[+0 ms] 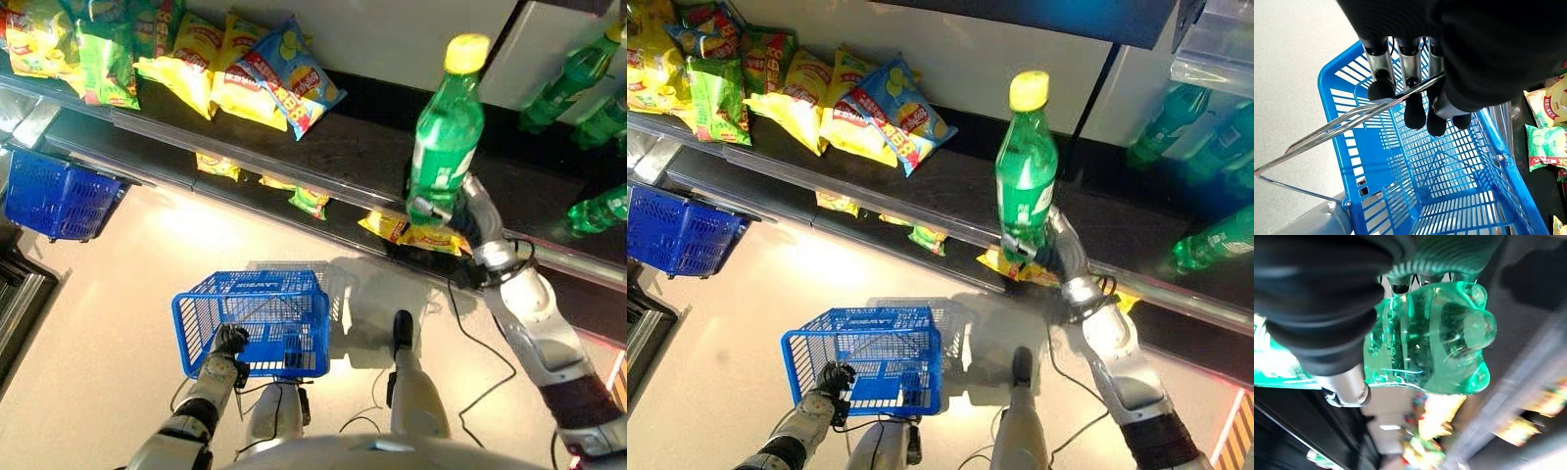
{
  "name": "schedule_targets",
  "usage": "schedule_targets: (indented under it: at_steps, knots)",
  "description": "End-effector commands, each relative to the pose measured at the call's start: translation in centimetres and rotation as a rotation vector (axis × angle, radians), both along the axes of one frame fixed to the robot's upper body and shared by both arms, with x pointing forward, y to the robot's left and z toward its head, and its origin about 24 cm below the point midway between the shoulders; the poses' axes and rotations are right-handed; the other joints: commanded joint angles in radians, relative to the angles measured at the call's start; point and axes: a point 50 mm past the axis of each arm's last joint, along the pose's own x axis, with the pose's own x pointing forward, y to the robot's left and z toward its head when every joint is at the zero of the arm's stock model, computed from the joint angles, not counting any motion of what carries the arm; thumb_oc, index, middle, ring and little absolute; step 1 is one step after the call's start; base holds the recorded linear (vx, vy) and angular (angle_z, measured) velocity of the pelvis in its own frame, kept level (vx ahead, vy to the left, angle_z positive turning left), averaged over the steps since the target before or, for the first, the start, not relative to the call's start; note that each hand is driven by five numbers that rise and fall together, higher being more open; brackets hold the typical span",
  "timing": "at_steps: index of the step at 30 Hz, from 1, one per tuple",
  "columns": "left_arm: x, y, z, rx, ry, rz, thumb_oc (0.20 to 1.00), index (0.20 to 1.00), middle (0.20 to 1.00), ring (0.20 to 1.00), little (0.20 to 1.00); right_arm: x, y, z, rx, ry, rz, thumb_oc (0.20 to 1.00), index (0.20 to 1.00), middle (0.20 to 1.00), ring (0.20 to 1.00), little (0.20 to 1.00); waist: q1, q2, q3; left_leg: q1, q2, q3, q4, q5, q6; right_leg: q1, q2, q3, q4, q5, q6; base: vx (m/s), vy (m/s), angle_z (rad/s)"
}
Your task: Pick up the snacks into the basket
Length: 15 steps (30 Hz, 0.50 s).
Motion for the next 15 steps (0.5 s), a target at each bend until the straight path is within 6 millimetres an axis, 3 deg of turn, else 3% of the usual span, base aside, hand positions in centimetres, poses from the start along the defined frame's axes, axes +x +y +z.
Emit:
schedule_targets:
  at_steps: [1, 2, 3, 4, 6, 7, 11, 12, 13, 14, 15]
  knots:
    - [-0.6, 1.7, -0.2, 0.068, 0.048, 0.008, 0.2, 0.2, 0.2, 0.2, 0.2, -0.7, -0.6, 2.2, -0.126, -0.147, -0.014, 0.2, 0.2, 0.2, 0.2, 0.2, -0.015, -0.001, -0.066, -0.047, -0.077, -0.012, 0.002, -0.001, 0.061, -0.004, 0.04, 0.028, 0.023, -0.051, 0.023, -0.04, -0.021, 0.05]
    - [-0.4, 1.8, -0.1, 0.07, 0.041, 0.019, 0.2, 0.2, 0.2, 0.2, 0.2, -0.8, -1.2, 0.1, -0.184, -0.056, -0.052, 0.2, 0.2, 0.2, 0.2, 0.2, -0.016, -0.003, -0.062, -0.049, -0.077, -0.014, 0.002, 0.001, 0.06, -0.005, 0.04, 0.026, 0.024, -0.051, 0.023, -0.03, -0.015, 0.04]
    - [-0.4, 1.8, -0.1, 0.07, 0.042, 0.019, 0.2, 0.2, 0.2, 0.2, 0.2, -0.8, -1.2, 0.0, -0.184, -0.057, -0.053, 0.2, 0.2, 0.2, 0.2, 0.2, -0.017, -0.003, -0.062, -0.048, -0.077, -0.014, 0.002, 0.001, 0.06, -0.005, 0.04, 0.026, 0.024, -0.051, 0.023, -0.05, -0.027, 0.04]
    - [0.2, 2.0, 0.3, 0.072, 0.016, 0.041, 0.2, 0.2, 0.2, 0.2, 0.2, -1.2, -2.0, -3.2, -0.328, 0.065, -0.109, 0.2, 0.2, 0.2, 0.2, 0.2, -0.02, -0.007, -0.053, -0.054, -0.076, -0.018, 0.001, 0.005, 0.06, -0.008, 0.042, 0.022, 0.025, -0.05, 0.023, -0.05, -0.024, 0.02]
    - [0.8, 2.2, 0.7, 0.075, -0.014, 0.061, 0.2, 0.2, 0.2, 0.2, 0.2, -1.5, -2.6, -6.2, -0.419, 0.173, -0.147, 0.2, 0.2, 0.2, 0.2, 0.2, -0.024, -0.011, -0.042, -0.061, -0.074, -0.021, 0.001, 0.01, 0.059, -0.013, 0.043, 0.017, 0.025, -0.047, 0.022, -0.07, -0.031, 0.01]
    - [1.3, 2.1, 1.1, 0.069, -0.042, 0.071, 0.2, 0.2, 0.2, 0.2, 0.2, -1.8, -3.4, -8.7, -0.514, 0.28, -0.184, 0.2, 0.2, 0.2, 0.2, 0.2, -0.023, -0.012, -0.035, -0.067, -0.072, -0.023, 0.001, 0.014, 0.059, -0.018, 0.044, 0.016, 0.025, -0.045, 0.023, -0.07, -0.037, 0.03]
    - [2.6, 1.7, 2.2, 0.034, -0.146, 0.103, 0.2, 0.2, 0.2, 0.2, 0.2, -2.5, -3.9, -13.4, -0.59, 0.463, -0.225, 0.2, 0.2, 0.2, 0.2, 0.2, -0.022, -0.019, -0.015, -0.086, -0.07, -0.029, 0.001, 0.026, 0.056, -0.031, 0.047, 0.005, 0.025, -0.038, 0.022, -0.04, -0.028, 0.0]
    - [2.6, 1.8, 2.2, 0.035, -0.147, 0.104, 0.2, 0.2, 0.2, 0.2, 0.2, -2.4, -3.9, -13.4, -0.589, 0.462, -0.224, 0.2, 0.2, 0.2, 0.2, 0.2, -0.023, -0.02, -0.015, -0.086, -0.07, -0.029, 0.001, 0.026, 0.056, -0.031, 0.047, 0.005, 0.025, -0.038, 0.022, 0.0, 0.0, 0.0]
    - [3.7, 0.1, 2.9, 0.034, -0.206, 0.044, 0.2, 0.2, 0.2, 0.2, 0.2, -2.6, -4.4, -15.2, -0.711, 0.516, -0.245, 0.2, 0.2, 0.2, 0.2, 0.2, -0.024, -0.025, -0.008, -0.096, -0.071, -0.032, 0.001, 0.029, 0.056, -0.042, 0.047, 0.003, 0.025, -0.034, 0.023, 0.0, 0.0, 0.0]
    - [3.7, 0.1, 2.9, 0.035, -0.205, 0.044, 0.2, 0.2, 0.2, 0.2, 0.2, -2.6, -4.3, -15.3, -0.711, 0.516, -0.245, 0.2, 0.2, 0.2, 0.2, 0.2, -0.024, -0.025, -0.01, -0.097, -0.071, -0.032, 0.001, 0.029, 0.056, -0.043, 0.047, 0.002, 0.025, -0.034, 0.023, -0.04, -0.037, 0.03]
    - [2.8, -1.0, 2.3, 0.013, -0.214, 0.041, 0.2, 0.2, 0.2, 0.2, 0.2, -2.6, -4.3, -16.7, -0.77, 0.564, -0.253, 0.2, 0.2, 0.2, 0.2, 0.2, -0.012, -0.028, 0.0, -0.105, -0.072, -0.036, 0.001, 0.034, 0.056, -0.047, 0.047, -0.001, 0.027, -0.034, 0.022, -0.02, -0.028, 0.04]
